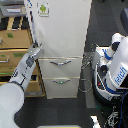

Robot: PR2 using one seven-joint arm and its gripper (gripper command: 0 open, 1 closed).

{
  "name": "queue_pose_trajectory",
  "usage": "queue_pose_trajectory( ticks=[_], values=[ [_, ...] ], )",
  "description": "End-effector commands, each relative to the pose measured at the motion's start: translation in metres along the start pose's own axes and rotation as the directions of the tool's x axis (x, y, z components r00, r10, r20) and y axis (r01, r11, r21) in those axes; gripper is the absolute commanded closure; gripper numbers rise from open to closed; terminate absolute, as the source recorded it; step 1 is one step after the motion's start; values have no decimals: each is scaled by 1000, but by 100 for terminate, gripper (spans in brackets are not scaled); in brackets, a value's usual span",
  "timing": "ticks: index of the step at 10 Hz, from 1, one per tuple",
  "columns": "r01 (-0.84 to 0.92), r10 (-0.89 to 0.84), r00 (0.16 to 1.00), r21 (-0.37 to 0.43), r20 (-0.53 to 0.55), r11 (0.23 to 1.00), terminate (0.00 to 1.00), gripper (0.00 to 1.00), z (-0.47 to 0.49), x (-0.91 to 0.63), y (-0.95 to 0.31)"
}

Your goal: Opening the fridge

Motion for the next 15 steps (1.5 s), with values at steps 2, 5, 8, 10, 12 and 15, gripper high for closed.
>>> queue_pose_trajectory(
  ticks=[2,5,8,10,12,15],
  values=[
    [22,-23,1000,59,17,998,0,100,-20,15,-8],
    [17,-19,999,66,32,998,0,100,-27,16,-4],
    [12,-14,999,58,38,998,0,100,-28,16,0],
    [17,-19,999,54,33,998,0,100,-31,15,1],
    [12,-13,999,41,34,999,0,100,-32,12,6],
    [-2,1,1000,32,28,999,0,100,-43,6,12]
  ],
)
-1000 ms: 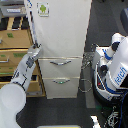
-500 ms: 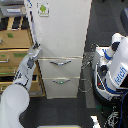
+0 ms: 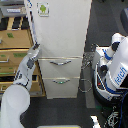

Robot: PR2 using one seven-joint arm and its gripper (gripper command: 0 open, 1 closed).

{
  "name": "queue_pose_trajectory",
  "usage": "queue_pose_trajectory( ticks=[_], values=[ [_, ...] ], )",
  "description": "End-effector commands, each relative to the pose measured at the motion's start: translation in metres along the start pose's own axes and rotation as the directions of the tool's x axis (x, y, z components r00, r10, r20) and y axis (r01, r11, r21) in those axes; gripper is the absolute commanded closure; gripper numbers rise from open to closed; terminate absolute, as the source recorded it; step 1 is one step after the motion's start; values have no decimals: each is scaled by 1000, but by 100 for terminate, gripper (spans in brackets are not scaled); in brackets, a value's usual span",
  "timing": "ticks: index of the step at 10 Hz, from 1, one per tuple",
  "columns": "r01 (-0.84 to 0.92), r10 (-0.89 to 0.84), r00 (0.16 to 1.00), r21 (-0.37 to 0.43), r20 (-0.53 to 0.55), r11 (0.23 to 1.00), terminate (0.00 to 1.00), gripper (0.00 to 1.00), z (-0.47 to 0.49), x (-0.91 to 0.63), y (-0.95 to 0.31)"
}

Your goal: Opening the fridge

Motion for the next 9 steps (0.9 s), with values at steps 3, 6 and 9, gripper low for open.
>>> queue_pose_trajectory(
  ticks=[3,6,9],
  values=[
    [40,-40,999,-19,-11,999,0,100,-26,-35,-23],
    [206,-207,978,34,29,978,0,100,10,-125,-93],
    [262,-265,964,70,31,962,0,100,34,-201,-110]
  ],
)
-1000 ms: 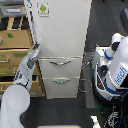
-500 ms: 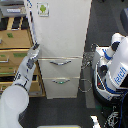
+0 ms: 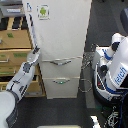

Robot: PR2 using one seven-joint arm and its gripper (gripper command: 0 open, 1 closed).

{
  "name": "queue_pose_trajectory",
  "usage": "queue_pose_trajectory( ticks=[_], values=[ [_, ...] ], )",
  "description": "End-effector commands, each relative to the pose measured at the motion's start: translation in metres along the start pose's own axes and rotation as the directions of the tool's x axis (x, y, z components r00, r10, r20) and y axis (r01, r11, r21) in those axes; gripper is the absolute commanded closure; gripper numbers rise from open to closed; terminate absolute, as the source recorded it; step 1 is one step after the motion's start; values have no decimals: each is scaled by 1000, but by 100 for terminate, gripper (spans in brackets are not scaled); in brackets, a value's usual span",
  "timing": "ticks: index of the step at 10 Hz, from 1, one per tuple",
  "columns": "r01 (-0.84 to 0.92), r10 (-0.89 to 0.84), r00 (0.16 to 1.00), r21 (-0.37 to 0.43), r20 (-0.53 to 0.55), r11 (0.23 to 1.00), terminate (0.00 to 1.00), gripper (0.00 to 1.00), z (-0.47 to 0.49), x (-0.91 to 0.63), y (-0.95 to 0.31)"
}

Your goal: Opening the fridge

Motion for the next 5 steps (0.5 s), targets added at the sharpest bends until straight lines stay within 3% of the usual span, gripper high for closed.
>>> queue_pose_trajectory(
  ticks=[1,5],
  values=[
    [305,-309,951,96,29,948,0,100,69,-206,-127],
    [478,-508,857,234,87,846,0,100,160,-335,-259]
  ],
)
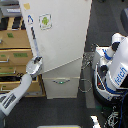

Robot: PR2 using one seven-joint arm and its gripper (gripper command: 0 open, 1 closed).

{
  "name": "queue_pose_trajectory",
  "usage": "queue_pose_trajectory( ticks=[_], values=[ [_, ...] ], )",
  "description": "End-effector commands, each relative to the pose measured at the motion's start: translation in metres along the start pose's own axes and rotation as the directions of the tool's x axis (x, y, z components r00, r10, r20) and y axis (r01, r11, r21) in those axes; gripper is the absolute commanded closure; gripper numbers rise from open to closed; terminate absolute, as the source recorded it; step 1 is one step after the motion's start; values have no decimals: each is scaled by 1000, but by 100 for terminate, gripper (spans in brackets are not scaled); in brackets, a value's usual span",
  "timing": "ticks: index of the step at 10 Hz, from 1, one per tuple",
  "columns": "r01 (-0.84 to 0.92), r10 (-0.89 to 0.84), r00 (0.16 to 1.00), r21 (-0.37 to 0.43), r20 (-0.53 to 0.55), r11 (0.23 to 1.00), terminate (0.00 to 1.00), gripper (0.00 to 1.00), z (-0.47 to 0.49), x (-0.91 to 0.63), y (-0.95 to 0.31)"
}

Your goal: Opening the fridge

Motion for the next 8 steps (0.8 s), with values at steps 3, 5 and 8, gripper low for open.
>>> queue_pose_trajectory(
  ticks=[3,5,8],
  values=[
    [367,-401,911,252,97,895,0,100,198,-243,-268],
    [395,-425,902,239,83,887,0,100,197,-251,-280],
    [343,-360,931,200,54,918,0,0,167,-231,-220]
  ],
)
